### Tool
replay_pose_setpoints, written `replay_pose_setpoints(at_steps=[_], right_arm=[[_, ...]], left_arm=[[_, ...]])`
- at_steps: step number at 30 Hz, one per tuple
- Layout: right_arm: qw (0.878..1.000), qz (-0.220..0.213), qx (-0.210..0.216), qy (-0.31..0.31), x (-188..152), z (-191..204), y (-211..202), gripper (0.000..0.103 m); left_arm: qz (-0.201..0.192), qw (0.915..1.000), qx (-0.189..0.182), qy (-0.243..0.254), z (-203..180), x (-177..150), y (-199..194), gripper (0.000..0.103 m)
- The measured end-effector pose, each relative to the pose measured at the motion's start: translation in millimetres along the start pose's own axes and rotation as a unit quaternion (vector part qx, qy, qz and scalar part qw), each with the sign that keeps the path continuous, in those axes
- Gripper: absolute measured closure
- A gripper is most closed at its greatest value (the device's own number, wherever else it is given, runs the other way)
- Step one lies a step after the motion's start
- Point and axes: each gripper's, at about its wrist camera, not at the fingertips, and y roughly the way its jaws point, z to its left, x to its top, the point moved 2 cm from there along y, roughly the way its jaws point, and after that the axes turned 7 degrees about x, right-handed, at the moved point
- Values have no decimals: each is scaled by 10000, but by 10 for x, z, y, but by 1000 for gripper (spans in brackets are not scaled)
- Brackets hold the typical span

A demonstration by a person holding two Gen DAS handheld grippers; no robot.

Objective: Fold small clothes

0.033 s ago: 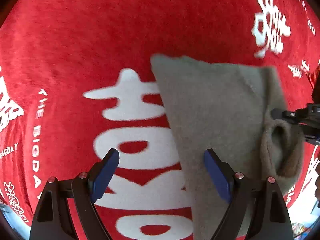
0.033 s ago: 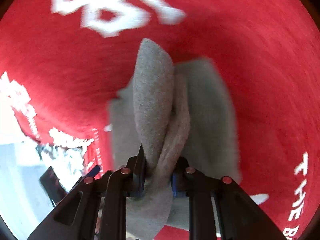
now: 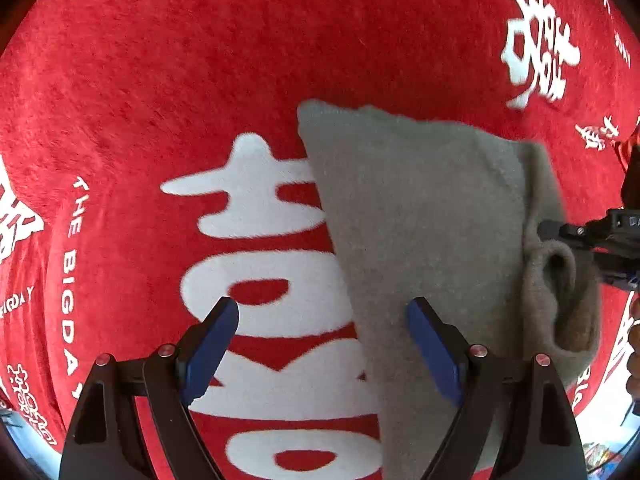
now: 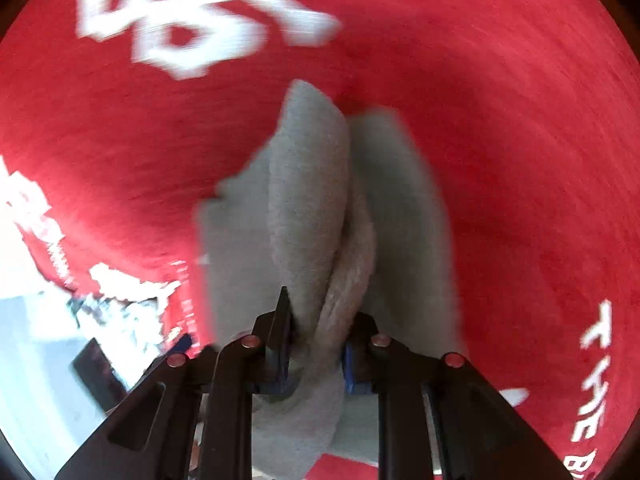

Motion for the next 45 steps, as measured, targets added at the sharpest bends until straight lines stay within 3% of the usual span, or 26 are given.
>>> replay_pose_setpoints(at_steps=[3,5,10,13,15,17,19,22,25,27,28,29,30,31,33,35,38,39,40,41,43,45], right_arm=[[9991,-111,251,312,1,-15,-92,54],[9993,-212,255,193,-123,-10,-257,49],[9992,-347,72,193,-273,-230,-635,48],[9986,-442,69,285,-317,-285,-856,48],[9985,-433,58,330,-340,-422,-942,44],[9987,-370,14,337,-360,-479,-979,43],[9992,-296,-39,268,-352,-547,-1006,43],[9996,-242,-8,149,-275,-496,-925,43],[9997,-160,199,-63,-83,-307,-685,43],[9996,21,158,-219,19,-196,-503,43],[9995,133,-43,-290,66,-156,-382,51],[9980,249,-439,-372,108,-117,-244,73],[9970,270,-582,-443,115,-76,-200,87],[9962,232,-579,-601,116,19,-195,87],[9891,-28,-522,-1376,75,321,-298,87],[9846,-72,-673,-1611,91,351,-302,87],[9863,141,-1210,-1111,194,-54,-170,84],[9896,80,-1073,-956,196,-133,-203,82],[9911,-24,-1037,-829,185,-171,-272,60],[9880,-162,-1336,-751,157,-196,-363,49],[9825,-278,-1676,-761,52,-197,-546,46],[9840,-281,-1580,-778,-99,-137,-703,46]], left_arm=[[-59,9999,-123,-58,-77,-16,-105,16],[-90,9998,-145,47,-203,-40,-186,16],[-105,9966,-431,687,-801,-186,-306,16],[172,9891,-811,1216,-1261,-380,-237,15],[108,9793,-898,1809,-1520,-542,-294,15],[-5,9750,-1048,1959,-1568,-642,-414,15],[-173,9805,-915,1728,-1433,-657,-521,15],[-454,9935,-460,935,-929,-560,-654,15],[-545,9980,99,300,-459,-442,-641,15],[-388,9989,261,-89,-187,-373,-537,15],[-291,9988,316,-236,-84,-356,-467,15],[-199,9983,391,-389,19,-341,-392,15],[-166,9979,421,-458,70,-340,-353,15],[-169,9976,441,-508,97,-349,-335,15],[-221,9972,463,-548,115,-394,-284,15],[-164,9977,499,-430,92,-443,-151,15],[-105,9974,538,-465,86,-487,-43,14],[-60,9972,574,-480,125,-480,-44,15],[42,9965,704,-442,169,-482,-44,15],[95,9962,767,-405,235,-502,-40,15],[153,9966,699,-399,336,-539,-72,15],[166,9977,480,-441,419,-580,-171,15]])
